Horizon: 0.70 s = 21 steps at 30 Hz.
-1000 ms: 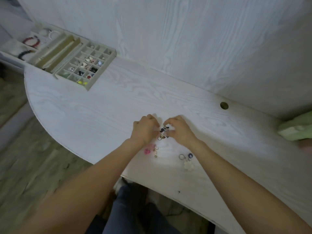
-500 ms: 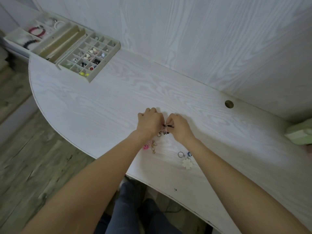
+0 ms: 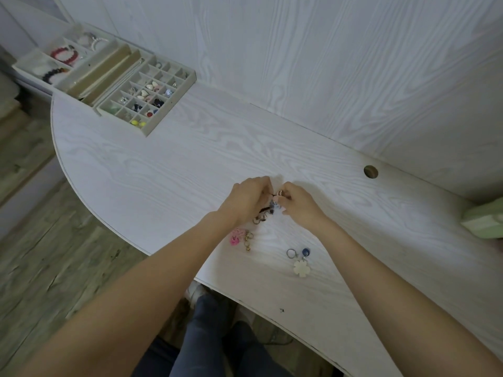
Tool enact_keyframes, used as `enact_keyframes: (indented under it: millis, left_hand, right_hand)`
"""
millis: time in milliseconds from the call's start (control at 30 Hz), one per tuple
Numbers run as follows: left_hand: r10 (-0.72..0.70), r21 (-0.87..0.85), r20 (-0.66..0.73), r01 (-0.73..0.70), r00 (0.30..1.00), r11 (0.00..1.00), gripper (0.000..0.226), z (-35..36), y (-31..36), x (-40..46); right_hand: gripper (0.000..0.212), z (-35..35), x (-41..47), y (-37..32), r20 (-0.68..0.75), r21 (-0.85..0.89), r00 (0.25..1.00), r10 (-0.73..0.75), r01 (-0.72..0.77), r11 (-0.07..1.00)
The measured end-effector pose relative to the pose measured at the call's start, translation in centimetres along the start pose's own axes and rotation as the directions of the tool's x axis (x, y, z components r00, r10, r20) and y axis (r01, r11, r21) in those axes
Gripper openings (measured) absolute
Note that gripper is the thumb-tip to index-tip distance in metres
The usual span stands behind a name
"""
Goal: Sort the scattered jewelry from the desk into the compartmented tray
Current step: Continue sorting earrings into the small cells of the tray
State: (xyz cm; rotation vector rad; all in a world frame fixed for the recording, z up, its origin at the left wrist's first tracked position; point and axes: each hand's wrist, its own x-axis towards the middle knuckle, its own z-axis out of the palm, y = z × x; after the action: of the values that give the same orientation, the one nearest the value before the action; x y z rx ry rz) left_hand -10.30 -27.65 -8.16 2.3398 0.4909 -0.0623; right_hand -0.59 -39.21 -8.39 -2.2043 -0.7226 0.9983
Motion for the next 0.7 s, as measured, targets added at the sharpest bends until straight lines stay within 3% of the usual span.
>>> enact_keyframes:
  millis: [67,200,367,533,700]
  left_hand:
    - [-0.033,-0.204,0.000,0.033,0.999,0.978,0.010,-0.3,0.1,-0.2]
    - [-0.096,-0.320,0.075,0.115,0.993,0.940,0.008,-0.6,0.1,-0.7]
    - [-0.127,-0.506,0.149,0.185,0.981,0.843,0.020,-2.4,0.5,-0.8]
    - [-0.159,-0.538,0.059,0.165,0.986,0.827,0.004,-6.0,1.4,-1.1]
    - [-0.172,-0.460,-0.227,0.050,0.959,0.887,0.009,-9.0,1.5,-1.9]
  right_hand:
    - [0.015,-0.2,-0.4,-0.3,-0.002,0.078,1.000,-0.012,0.012,0.997]
    - [0.007,-0.3,-0.9,-0.9,-0.008,0.267,0.999,0.038,-0.034,0.963]
    - [0.009,-1.7,-2.1,-3.0,0.062,0.693,0.995,0.077,-0.099,0.715]
    - [0.016,-2.7,-2.1,-5.9,0.124,0.822,0.991,0.042,-0.127,0.555]
    - [0.019,-2.7,-1.4,-8.8,0.134,0.891,0.986,0.095,-0.162,0.424]
